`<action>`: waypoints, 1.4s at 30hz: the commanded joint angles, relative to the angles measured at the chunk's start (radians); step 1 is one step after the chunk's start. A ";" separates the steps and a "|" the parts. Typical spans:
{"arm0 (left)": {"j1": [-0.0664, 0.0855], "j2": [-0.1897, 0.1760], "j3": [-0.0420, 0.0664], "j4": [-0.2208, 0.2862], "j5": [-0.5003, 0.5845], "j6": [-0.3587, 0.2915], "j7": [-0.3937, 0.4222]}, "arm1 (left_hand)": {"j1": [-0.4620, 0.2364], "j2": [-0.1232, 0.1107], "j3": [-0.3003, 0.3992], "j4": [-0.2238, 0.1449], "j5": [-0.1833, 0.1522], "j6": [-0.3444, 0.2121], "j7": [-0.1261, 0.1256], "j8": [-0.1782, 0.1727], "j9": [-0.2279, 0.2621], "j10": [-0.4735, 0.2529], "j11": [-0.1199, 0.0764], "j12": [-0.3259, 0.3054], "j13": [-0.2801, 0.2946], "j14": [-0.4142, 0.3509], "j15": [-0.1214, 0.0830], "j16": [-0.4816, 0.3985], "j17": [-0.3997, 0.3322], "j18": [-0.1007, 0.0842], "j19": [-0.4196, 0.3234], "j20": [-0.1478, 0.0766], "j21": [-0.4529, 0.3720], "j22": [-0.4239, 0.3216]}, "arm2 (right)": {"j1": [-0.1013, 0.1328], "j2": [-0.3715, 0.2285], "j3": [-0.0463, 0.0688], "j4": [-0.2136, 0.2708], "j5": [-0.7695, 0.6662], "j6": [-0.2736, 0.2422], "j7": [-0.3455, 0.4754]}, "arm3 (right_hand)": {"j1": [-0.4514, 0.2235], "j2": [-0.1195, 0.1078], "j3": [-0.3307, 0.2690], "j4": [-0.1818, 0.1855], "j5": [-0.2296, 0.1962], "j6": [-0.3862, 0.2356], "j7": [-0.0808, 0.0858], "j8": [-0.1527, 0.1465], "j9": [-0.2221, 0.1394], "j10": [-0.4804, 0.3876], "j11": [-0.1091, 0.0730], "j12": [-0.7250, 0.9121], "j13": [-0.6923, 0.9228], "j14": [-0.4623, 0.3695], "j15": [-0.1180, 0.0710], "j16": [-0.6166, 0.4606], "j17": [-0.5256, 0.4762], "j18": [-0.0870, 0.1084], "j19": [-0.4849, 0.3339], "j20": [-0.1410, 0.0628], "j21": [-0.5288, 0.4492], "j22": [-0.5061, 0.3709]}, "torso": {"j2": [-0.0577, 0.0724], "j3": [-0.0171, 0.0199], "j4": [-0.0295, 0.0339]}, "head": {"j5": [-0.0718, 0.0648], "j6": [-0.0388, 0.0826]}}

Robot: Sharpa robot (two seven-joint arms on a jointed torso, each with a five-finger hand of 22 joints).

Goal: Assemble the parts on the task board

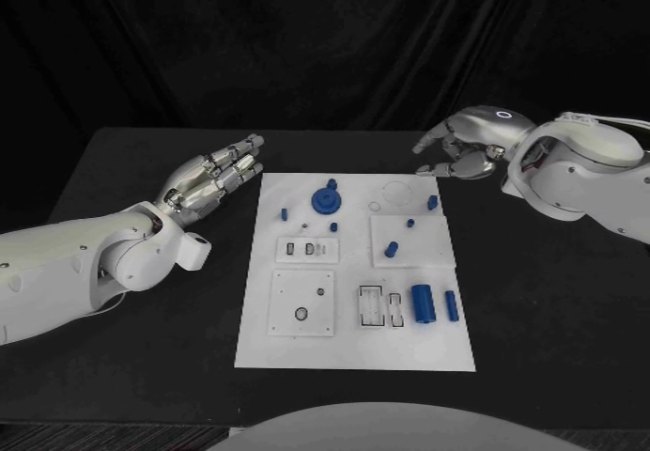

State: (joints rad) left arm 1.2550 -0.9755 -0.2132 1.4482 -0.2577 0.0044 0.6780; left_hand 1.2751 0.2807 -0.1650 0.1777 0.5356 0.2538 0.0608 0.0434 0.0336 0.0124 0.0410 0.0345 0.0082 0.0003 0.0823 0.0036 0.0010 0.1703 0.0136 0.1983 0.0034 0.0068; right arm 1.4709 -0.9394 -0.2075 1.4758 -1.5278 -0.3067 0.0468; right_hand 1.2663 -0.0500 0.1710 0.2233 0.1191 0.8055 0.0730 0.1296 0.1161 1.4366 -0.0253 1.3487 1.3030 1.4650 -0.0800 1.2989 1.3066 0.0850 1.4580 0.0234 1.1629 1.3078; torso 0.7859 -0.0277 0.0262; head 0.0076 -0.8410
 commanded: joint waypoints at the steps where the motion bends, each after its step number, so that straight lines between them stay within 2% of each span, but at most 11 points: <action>1: 0.000 0.002 0.001 0.002 0.001 0.008 0.111 | 0.009 0.003 0.002 -0.005 0.006 0.001 0.004 0.002 0.001 0.000 0.006 -0.003 0.001 0.000 0.007 -0.004 -0.001 0.011 -0.001 0.010 0.007 0.001 | -0.016 -0.024 0.000 0.007 0.012 0.011 -0.071 | -0.001 -0.005 -0.009 0.000 -0.006 0.000 -0.009 -0.008 -0.003 -0.003 -0.007 -0.018 -0.022 0.049 -0.011 -0.046 -0.037 -0.014 0.012 0.000 0.020 0.170 | 0.001 0.0006 0.0021 | -0.007 0.007; 4: 0.000 0.002 0.001 0.001 0.001 0.009 0.111 | 0.009 0.003 0.002 -0.005 0.006 0.001 0.004 0.002 0.001 0.000 0.006 -0.003 0.001 0.000 0.007 -0.004 -0.001 0.011 -0.001 0.010 0.007 0.001 | -0.029 -0.042 0.000 0.006 0.015 0.007 -0.075 | -0.005 -0.008 -0.020 0.005 -0.027 0.005 -0.012 -0.013 -0.004 0.009 -0.011 -0.016 -0.022 0.050 -0.014 -0.059 -0.054 -0.016 0.015 -0.004 0.029 0.172 | 0.001 0.0005 0.0028 | -0.009 0.007; 6: 0.000 0.002 0.001 0.001 0.001 0.010 0.111 | 0.009 0.003 0.002 -0.005 0.006 0.001 0.004 0.002 0.001 0.000 0.006 -0.003 0.001 0.000 0.007 -0.004 -0.001 0.011 -0.001 0.010 0.007 0.001 | -0.039 -0.049 0.000 0.004 0.016 0.003 -0.074 | -0.005 -0.009 -0.020 0.005 -0.029 0.005 -0.012 -0.013 -0.004 0.011 -0.011 -0.012 -0.018 0.051 -0.014 -0.059 -0.055 -0.016 0.015 -0.004 0.031 0.173 | 0.001 -0.0002 0.0012 | -0.008 0.006; 13: -0.001 0.004 0.001 0.000 0.001 0.012 0.111 | 0.010 0.003 0.003 -0.006 0.007 0.001 0.004 0.002 0.001 -0.001 0.006 -0.003 0.001 0.000 0.007 -0.004 -0.001 0.011 -0.001 0.010 0.007 0.001 | -0.069 -0.057 0.000 -0.006 0.018 -0.006 -0.064 | -0.001 -0.013 -0.024 0.004 -0.030 0.016 -0.013 -0.010 -0.002 0.026 -0.012 0.010 0.007 0.056 -0.015 -0.040 -0.040 -0.021 0.023 -0.005 0.060 0.180 | 0.001 -0.0012 0.0023 | -0.008 0.004; 22: -0.002 0.003 0.001 -0.001 0.001 0.016 0.111 | 0.010 0.003 0.005 -0.008 0.009 0.000 0.003 0.001 0.001 -0.001 0.006 -0.003 0.001 0.000 0.007 -0.004 -0.001 0.011 0.000 0.010 0.007 0.001 | -0.103 -0.053 -0.001 -0.018 0.018 -0.031 -0.037 | -0.005 -0.022 -0.034 0.011 -0.048 0.028 -0.009 -0.009 0.001 0.032 -0.009 0.019 0.014 0.058 -0.014 -0.039 -0.044 -0.022 0.023 -0.006 0.062 0.180 | 0.001 -0.0002 -0.0005 | -0.002 0.000; 32: -0.002 0.001 0.001 -0.002 0.001 0.018 0.110 | 0.010 0.003 0.005 -0.008 0.009 0.000 0.003 0.001 0.001 -0.001 0.006 -0.003 0.001 0.000 0.007 -0.004 -0.001 0.011 0.000 0.010 0.007 0.001 | -0.119 -0.044 -0.001 -0.024 0.018 -0.054 -0.018 | -0.001 -0.032 -0.042 0.018 -0.063 0.057 -0.005 0.003 0.013 0.030 -0.006 0.021 0.016 0.058 -0.012 -0.041 -0.051 -0.020 0.020 -0.004 0.054 0.177 | 0.001 -0.0010 0.0005 | -0.002 -0.006; 39: -0.002 0.001 0.001 -0.003 0.001 0.021 0.109 | 0.010 0.004 0.007 -0.010 0.011 -0.001 0.003 0.001 0.001 -0.001 0.006 -0.004 0.001 0.000 0.007 -0.004 -0.001 0.011 0.000 0.010 0.007 0.001 | -0.129 -0.034 -0.001 -0.030 0.018 -0.058 -0.014 | 0.032 -0.036 -0.037 0.008 -0.054 0.070 -0.004 0.008 0.025 0.024 -0.005 0.017 0.010 0.056 -0.012 -0.045 -0.060 -0.018 0.016 -0.003 0.045 0.175 | 0.001 -0.0013 0.0002 | -0.002 -0.012; 41: -0.002 0.001 0.001 -0.003 0.001 0.022 0.108 | 0.010 0.004 0.007 -0.010 0.011 -0.001 0.003 0.001 0.001 -0.001 0.006 -0.004 0.001 0.000 0.007 -0.004 -0.001 0.011 0.000 0.010 0.007 0.001 | -0.132 -0.029 -0.001 -0.033 0.018 -0.059 -0.013 | 0.040 -0.036 -0.035 0.005 -0.044 0.073 -0.004 0.008 0.029 0.023 -0.005 0.017 0.009 0.055 -0.011 -0.045 -0.061 -0.018 0.015 -0.003 0.044 0.175 | 0.001 -0.0013 0.0005 | -0.002 -0.014; 42: -0.002 0.001 0.001 -0.003 0.001 0.023 0.108 | 0.010 0.004 0.007 -0.010 0.011 -0.001 0.003 0.001 0.001 -0.001 0.006 -0.004 0.001 0.000 0.007 -0.004 -0.001 0.011 0.000 0.010 0.007 0.001 | -0.134 -0.027 -0.001 -0.035 0.018 -0.059 -0.012 | 0.051 -0.035 -0.032 0.001 -0.015 0.077 -0.004 0.012 0.035 0.021 -0.005 0.016 0.007 0.055 -0.011 -0.046 -0.064 -0.017 0.014 -0.003 0.043 0.174 | 0.000 -0.0013 0.0003 | -0.001 -0.015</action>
State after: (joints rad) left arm 1.2538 -0.9750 -0.2133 1.4437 -0.2577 0.0127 0.6780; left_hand 1.2790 0.2846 -0.1579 0.1708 0.5432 0.2538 0.0608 0.0434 0.0335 0.0124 0.0410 0.0345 0.0082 0.0003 0.0823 0.0036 0.0017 0.1703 0.0136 0.1983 0.0034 0.0065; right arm 1.3401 -0.9671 -0.2084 1.4425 -1.5096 -0.3435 0.0273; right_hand 1.3102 -0.0853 0.1387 0.2282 0.0934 0.8756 0.0675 0.1377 0.1492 1.4617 -0.0322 1.3681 1.3081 1.4650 -0.0875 1.2553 1.2436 0.0695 1.4616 0.0198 1.2107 1.3074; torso 0.7867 -0.0286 0.0263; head 0.0049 -0.8542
